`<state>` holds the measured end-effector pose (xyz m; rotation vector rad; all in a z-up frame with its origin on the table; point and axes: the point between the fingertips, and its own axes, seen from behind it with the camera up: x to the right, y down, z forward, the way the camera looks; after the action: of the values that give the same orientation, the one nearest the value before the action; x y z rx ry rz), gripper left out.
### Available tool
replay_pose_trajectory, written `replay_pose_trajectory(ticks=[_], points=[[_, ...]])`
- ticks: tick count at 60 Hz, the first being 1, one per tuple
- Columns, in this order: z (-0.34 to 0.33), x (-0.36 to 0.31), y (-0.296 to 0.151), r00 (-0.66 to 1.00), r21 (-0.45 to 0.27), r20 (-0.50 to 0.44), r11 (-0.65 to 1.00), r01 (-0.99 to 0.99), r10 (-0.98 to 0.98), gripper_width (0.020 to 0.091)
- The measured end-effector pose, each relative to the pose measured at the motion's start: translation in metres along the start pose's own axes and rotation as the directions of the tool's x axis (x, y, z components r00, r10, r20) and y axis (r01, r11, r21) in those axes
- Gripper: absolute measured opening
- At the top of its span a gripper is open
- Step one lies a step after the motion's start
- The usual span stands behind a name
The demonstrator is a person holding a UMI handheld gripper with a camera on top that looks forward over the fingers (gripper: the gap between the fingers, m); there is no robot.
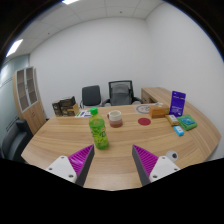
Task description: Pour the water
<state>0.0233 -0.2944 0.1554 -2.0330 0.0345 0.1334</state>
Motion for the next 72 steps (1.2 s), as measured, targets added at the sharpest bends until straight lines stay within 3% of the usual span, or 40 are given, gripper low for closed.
replay_pose_trajectory(ticks=[20,34,38,41,48,58,66,72], points=[[0.151,-0.056,0.023,0.997,-0.003,0.056,0.999,0.051,-0.051,0.078],[0.213,-0.068,0.0,0.998,0.076,0.031,0.996,0.053,-0.056,0.077],[0.222,-0.067,-0.006,0.998,0.108,0.015,0.993,0.054,-0.056,0.0667],[0.227,-0.06,-0.01,0.998,0.136,-0.027,0.989,0.056,-0.053,0.054],[0.231,-0.061,-0.014,0.997,0.174,-0.057,0.983,0.066,-0.057,0.0505],[0.233,-0.06,-0.017,0.996,0.189,-0.076,0.98,0.069,-0.055,0.0364],[0.234,-0.067,-0.017,0.996,0.187,-0.017,0.979,0.086,-0.084,0.0362],[0.241,-0.085,-0.016,0.997,0.132,0.06,0.99,0.046,-0.055,0.0363]])
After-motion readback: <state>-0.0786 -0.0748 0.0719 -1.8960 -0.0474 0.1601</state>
